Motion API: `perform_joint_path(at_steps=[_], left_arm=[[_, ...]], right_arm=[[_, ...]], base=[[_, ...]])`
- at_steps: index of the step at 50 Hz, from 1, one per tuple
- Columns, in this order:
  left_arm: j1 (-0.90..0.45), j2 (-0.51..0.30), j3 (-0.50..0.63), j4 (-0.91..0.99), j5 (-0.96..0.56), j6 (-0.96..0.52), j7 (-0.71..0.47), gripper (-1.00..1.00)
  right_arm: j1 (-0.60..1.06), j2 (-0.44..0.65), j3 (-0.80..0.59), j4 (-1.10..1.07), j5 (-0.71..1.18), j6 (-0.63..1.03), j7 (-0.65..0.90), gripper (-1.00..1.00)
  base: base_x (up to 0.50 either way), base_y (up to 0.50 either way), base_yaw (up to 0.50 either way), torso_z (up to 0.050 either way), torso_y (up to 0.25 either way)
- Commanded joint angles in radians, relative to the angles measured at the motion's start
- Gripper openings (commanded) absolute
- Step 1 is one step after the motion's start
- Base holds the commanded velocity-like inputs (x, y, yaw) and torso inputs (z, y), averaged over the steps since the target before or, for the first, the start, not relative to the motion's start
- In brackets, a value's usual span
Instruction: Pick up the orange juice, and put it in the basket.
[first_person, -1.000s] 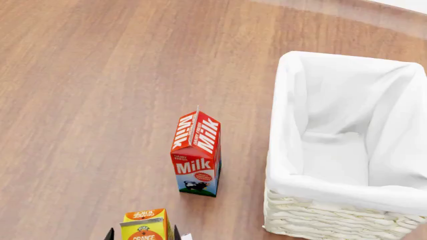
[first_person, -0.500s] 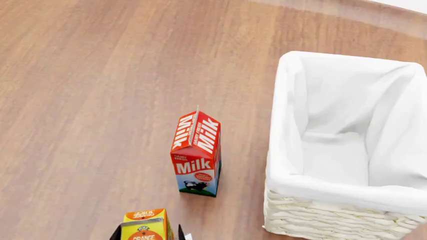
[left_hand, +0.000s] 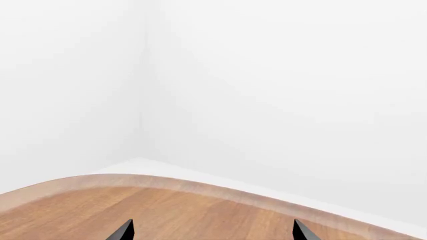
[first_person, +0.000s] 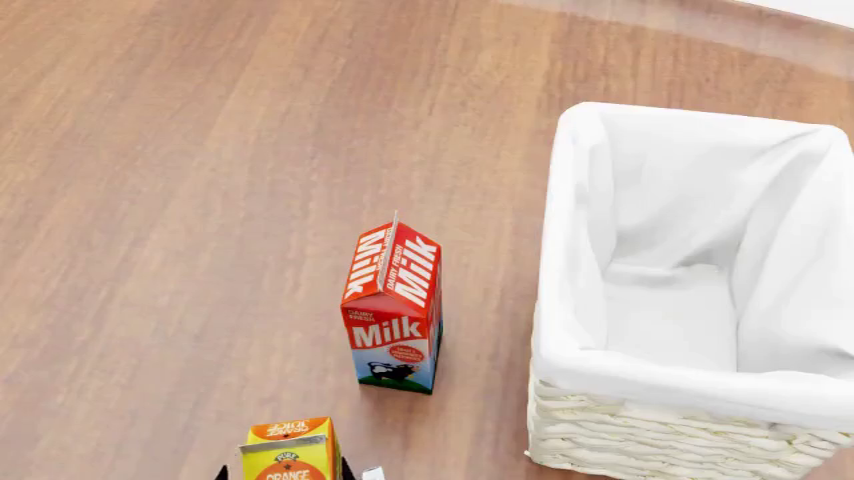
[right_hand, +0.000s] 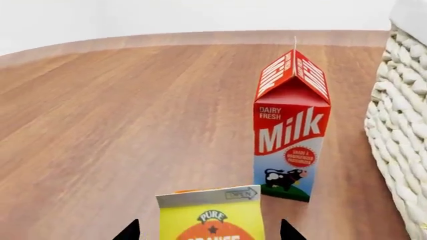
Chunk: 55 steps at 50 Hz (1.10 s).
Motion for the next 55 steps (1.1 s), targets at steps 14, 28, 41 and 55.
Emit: perform_joint_path(at_steps=[14,28,41,55], left_arm=[[-0.009,0.008,-0.007,-0.03,0.006,0.009,0.029,1.0],[-0.012,-0.002,-0.002,-0.028,0.0,0.008,0.017,1.0],[-0.014,-0.007,0.008,-0.034,0.004,0.015,0.013,1.0],[-0.01,-0.015,0.009,-0.03,-0.001,0.022,0.005,1.0]], right_arm=[[0.044,-0.012,0.009,0.078,0.055,-0.016,-0.094,1.0],[0.067,-0.001,0.007,0.093,0.077,0.006,-0.097,1.0],[0.073,0.0,0.011,0.14,0.088,-0.013,-0.105,1.0],[0.085,-0.003,-0.001,0.172,0.104,-0.005,-0.123,1.0]], base=[[0.0,0.0,0.0,0.0,0.0],[0.0,0.0,0.0,0.0,0.0],[0.0,0.0,0.0,0.0,0.0],[0.0,0.0,0.0,0.0,0.0]])
